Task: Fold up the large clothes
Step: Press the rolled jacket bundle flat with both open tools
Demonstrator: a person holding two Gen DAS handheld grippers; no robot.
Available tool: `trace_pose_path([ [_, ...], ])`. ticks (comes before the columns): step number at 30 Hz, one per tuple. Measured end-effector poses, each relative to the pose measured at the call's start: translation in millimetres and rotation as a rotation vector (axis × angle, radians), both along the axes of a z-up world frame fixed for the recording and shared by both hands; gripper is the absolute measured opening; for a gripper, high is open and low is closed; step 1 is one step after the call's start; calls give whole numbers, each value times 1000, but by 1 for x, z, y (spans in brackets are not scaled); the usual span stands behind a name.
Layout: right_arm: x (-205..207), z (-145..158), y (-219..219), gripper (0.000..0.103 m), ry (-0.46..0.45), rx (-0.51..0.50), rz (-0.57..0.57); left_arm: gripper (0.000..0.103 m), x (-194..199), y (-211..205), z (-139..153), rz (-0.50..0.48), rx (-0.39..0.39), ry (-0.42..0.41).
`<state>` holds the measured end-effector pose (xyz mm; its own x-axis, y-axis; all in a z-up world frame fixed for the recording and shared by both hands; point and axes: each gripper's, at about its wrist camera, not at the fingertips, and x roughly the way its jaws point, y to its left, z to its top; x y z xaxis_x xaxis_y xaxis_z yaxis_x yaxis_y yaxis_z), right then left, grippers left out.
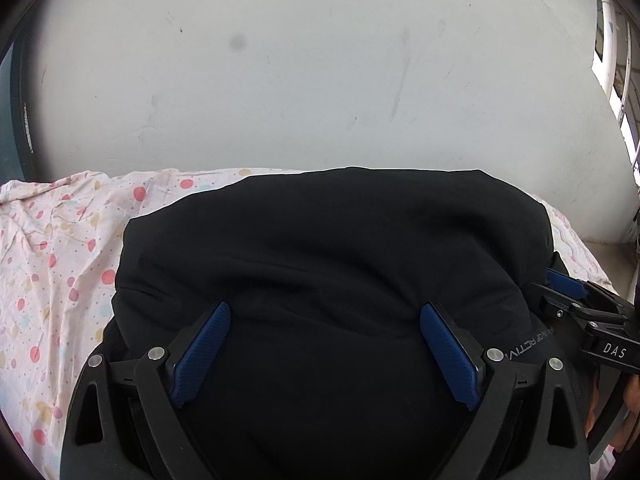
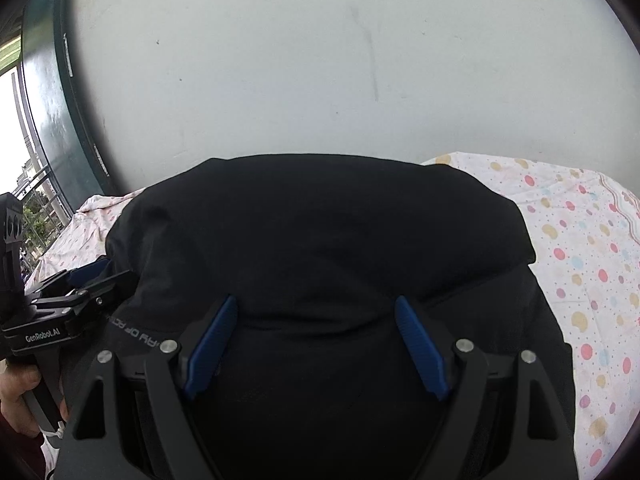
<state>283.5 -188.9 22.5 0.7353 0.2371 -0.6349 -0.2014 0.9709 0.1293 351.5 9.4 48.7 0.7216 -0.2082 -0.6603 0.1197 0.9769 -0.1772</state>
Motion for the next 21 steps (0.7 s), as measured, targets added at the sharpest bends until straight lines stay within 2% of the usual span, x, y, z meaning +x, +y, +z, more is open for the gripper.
trace_pose_path([
  [13,67,-8,-12,82,77,13,-61,98,53,-4,-9,47,12,57],
  [17,86,-14,-17,86,107,20,-74,99,68,6,-21,66,-43,112],
  [21,100,-16,-29,87,129,59,-91,99,80,21,-22,90,-114,170],
])
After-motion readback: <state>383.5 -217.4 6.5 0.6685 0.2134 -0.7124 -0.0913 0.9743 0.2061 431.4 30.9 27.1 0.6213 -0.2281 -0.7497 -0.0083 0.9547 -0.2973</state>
